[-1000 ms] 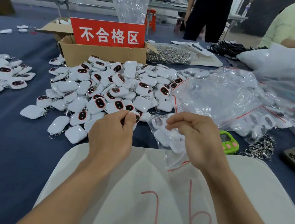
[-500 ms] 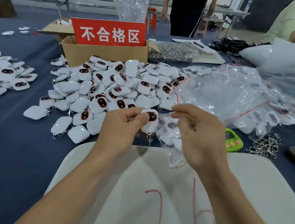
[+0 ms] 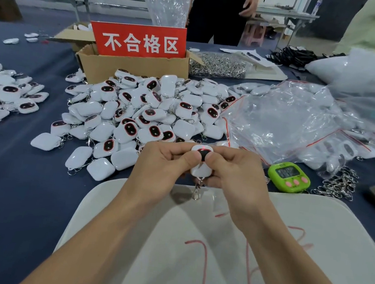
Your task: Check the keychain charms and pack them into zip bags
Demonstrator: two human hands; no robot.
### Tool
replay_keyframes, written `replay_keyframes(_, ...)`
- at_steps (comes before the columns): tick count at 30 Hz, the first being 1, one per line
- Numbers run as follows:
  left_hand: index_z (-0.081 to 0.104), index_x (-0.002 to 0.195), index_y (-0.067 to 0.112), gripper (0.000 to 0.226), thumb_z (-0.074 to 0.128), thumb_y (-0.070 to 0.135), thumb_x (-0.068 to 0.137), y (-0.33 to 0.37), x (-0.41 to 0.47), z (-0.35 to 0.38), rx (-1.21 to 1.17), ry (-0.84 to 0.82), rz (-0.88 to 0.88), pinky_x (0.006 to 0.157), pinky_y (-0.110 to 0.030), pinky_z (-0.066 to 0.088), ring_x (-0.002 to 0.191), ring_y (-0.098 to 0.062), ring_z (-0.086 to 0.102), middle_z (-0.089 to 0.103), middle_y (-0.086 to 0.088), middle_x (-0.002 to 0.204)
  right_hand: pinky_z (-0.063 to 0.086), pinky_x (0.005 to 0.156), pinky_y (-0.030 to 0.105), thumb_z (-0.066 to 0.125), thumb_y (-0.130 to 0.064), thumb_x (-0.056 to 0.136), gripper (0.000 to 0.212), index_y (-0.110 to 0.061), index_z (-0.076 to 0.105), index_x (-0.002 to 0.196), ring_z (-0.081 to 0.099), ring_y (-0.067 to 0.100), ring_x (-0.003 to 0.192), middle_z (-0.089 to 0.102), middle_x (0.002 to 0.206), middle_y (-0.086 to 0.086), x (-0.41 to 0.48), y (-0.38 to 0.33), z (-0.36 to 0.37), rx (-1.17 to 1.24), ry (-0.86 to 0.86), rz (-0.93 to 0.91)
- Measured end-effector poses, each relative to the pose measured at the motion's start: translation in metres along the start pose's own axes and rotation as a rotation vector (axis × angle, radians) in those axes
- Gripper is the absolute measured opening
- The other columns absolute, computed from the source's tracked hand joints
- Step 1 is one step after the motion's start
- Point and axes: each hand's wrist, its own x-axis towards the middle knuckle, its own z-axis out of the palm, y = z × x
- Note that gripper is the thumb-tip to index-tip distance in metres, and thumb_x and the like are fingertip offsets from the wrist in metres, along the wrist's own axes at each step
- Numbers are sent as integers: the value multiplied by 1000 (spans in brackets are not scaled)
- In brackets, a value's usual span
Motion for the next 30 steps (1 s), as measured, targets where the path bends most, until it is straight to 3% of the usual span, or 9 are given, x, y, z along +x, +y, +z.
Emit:
replay_keyframes(5,83,101,32,26,67,12,97,-2,1,0,32,23,3,69,-19,55,68,3,64,78,11,80,65,74,38,61,-2,95,23,-9,81,87,77,33,84,78,84,17,3,1,-2,-17,-13,16)
replay_keyframes(8,84,90,37,22,67,23,88,-3,1,3,38,78,-64,78,-50,63,63,-6,59,75,6,72,63,70,31,61,-3,97,23,-8,81,88,76,35,87,77,86,20,2,2,-1,-46,-53,18)
replay_keyframes(10,85,87,32,19,68,25,83,-5,2,2,5,96,-107,82,-62,60,67,-16,60,74,-3,70,61,68,27,62,-2,95,20,-9,80,89,78,28,83,78,83,16,0,3,1,-61,-81,17)
replay_keyframes(14,84,93,32,17,70,34,83,-7,4,1,-5,119,-105,75,-50,55,70,-21,50,65,-26,74,64,85,45,71,-7,84,22,-23,80,97,77,27,92,80,88,3,0,4,1,-116,-119,10)
replay_keyframes(17,84,97,31,17,70,30,87,-7,4,2,-6,96,-83,80,-41,56,73,-19,65,77,-7,81,60,92,54,72,-6,83,28,-28,80,98,76,31,94,81,89,2,0,3,1,-121,-87,-13)
replay_keyframes(20,83,99,28,20,70,30,84,-8,3,5,-46,80,-107,87,-56,61,84,-28,76,80,-5,87,62,86,48,73,-2,80,28,-24,81,95,77,24,81,80,85,3,1,4,1,-114,-44,-20)
replay_keyframes(22,83,99,29,20,70,32,85,-8,3,7,-54,84,-101,85,-57,61,84,-28,76,80,-6,87,63,82,42,74,2,81,28,-23,81,92,76,18,77,80,84,3,1,4,1,-111,-28,-25)
replay_keyframes(27,82,101,29,19,69,31,87,-9,3,7,-50,113,-90,86,-57,61,81,-21,75,80,-3,86,63,81,42,72,-3,83,24,-22,80,95,76,27,80,80,86,5,1,2,-1,-80,-63,-27)
replay_keyframes(30,81,103,28,17,72,25,89,-8,2,8,-38,147,-21,85,-40,62,89,-25,77,81,-1,90,62,79,42,73,-4,83,25,-26,81,92,73,25,75,80,85,2,0,-1,0,-97,-26,-98)
